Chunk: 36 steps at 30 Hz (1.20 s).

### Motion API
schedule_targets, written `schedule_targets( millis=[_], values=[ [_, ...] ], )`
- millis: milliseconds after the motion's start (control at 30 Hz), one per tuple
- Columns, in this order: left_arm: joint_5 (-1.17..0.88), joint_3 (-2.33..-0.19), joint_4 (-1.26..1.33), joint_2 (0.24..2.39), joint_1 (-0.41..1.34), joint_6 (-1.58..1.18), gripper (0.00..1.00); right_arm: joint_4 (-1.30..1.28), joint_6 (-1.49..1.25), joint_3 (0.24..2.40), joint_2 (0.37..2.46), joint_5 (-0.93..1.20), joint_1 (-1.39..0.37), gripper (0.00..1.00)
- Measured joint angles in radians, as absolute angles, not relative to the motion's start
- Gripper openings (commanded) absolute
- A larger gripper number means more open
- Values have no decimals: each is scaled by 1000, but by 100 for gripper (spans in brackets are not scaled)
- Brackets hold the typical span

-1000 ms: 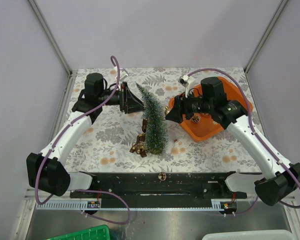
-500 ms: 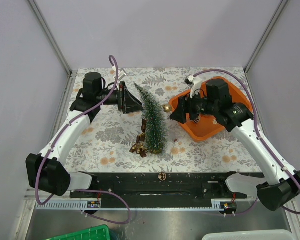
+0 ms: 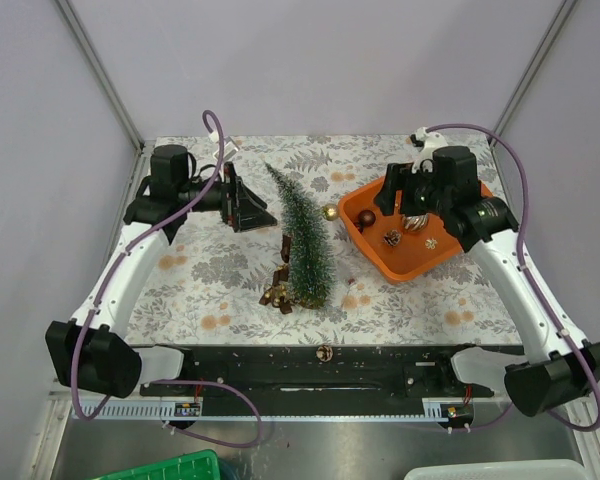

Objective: Decorate the small christmas tree

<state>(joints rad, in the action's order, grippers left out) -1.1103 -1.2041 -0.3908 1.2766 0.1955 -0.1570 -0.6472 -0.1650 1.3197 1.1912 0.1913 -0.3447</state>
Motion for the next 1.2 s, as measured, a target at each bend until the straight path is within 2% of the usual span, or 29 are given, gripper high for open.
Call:
schedule_targets(
  millis=[167,233,500,667,900,1200],
  values=[
    [-1111,-1236,-471,1259,142,-118,99,-647,-258,1322,1283,-19,-244,91],
    [-1111,-1238,-498,1249,125,-100,99,-647,-292,1321,1313,-84,-205,99],
    [-1102,-1256,-602,1222,89,-45,99,-624,-418,1325,1446,-369,-90,100],
    [-1116,-1268,-639,1221,21,-17,99,-666,-479,1434,1698,-514,-41,99],
    [-1222,-1310,-696,1338,-148,1,99,-708,-520,1521,1930,-546,28,95],
    [-1016,-1334,-825,1385,-109,86,99,-723,-542,1647,2069,-533,103,89]
  ],
)
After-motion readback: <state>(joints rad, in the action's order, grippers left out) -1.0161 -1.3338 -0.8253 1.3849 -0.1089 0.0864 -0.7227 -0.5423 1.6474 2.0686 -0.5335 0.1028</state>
